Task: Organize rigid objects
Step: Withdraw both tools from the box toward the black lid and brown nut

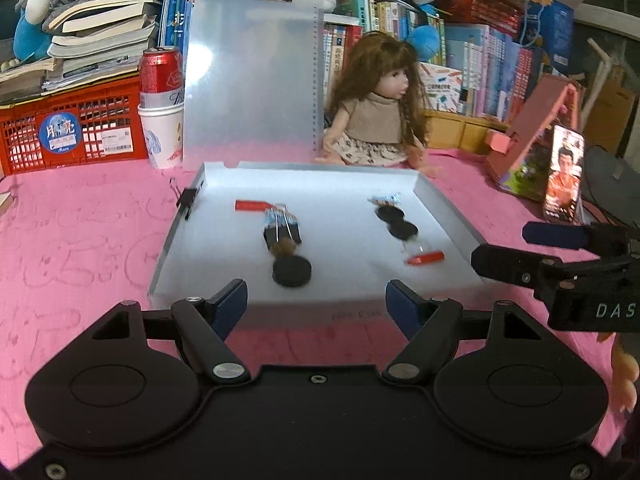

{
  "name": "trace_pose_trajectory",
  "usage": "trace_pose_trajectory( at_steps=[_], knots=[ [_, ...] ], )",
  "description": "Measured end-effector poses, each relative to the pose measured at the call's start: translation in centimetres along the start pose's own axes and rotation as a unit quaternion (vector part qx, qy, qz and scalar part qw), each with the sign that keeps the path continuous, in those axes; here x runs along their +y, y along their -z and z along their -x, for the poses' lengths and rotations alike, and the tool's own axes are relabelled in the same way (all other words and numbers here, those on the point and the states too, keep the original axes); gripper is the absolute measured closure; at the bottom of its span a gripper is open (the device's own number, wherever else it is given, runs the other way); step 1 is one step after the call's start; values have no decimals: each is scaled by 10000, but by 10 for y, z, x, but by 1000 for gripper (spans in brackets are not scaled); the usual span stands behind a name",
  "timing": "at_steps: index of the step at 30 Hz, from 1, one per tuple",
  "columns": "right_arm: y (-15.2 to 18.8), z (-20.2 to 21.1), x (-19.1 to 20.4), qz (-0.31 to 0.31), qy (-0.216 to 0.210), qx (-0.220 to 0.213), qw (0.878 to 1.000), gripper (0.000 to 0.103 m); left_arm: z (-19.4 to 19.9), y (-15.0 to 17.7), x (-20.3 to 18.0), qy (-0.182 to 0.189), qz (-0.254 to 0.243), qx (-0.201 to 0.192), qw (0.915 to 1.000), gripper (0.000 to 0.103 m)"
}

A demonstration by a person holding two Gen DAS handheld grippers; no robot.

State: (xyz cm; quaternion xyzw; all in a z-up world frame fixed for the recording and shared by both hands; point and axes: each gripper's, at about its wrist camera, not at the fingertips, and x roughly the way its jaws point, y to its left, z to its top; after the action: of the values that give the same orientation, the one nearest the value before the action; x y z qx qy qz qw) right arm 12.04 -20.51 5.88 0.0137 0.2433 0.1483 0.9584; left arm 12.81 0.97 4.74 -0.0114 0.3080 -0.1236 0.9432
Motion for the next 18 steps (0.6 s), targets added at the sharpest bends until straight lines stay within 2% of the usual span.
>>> trace_pose_trajectory(
  at_steps=[10,18],
  knots=[
    [29,25,11,411,-69,108,9991,10,32,40,0,153,-144,85,9997,28],
    [48,29,17,558,-142,274,9980,9,49,75,-3,403,-175,130,9990,28]
  ],
)
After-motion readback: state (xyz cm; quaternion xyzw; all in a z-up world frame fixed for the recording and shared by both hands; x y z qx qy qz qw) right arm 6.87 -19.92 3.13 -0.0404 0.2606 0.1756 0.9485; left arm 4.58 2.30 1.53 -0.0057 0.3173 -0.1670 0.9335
